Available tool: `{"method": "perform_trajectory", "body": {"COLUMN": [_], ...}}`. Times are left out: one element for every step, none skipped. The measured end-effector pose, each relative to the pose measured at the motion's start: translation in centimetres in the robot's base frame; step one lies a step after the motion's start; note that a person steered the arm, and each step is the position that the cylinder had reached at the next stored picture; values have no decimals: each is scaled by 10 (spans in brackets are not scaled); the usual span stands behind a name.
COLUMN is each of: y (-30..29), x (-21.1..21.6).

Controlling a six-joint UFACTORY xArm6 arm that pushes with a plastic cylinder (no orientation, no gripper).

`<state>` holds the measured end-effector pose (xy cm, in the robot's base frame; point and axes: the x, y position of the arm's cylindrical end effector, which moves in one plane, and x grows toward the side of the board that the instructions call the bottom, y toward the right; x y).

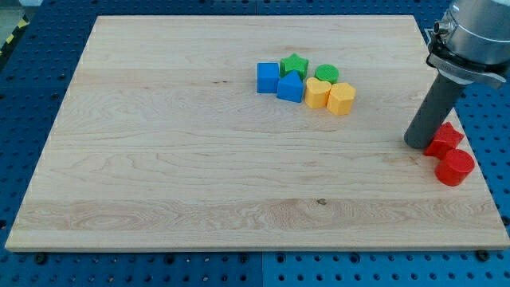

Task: Point your arm at the bottom of the yellow heart

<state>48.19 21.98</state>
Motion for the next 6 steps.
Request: {"method": "perform_trajectory", "body": {"y": [0, -9, -47, -90, -138, -148], "x": [0, 0, -8, -13, -34, -64]}}
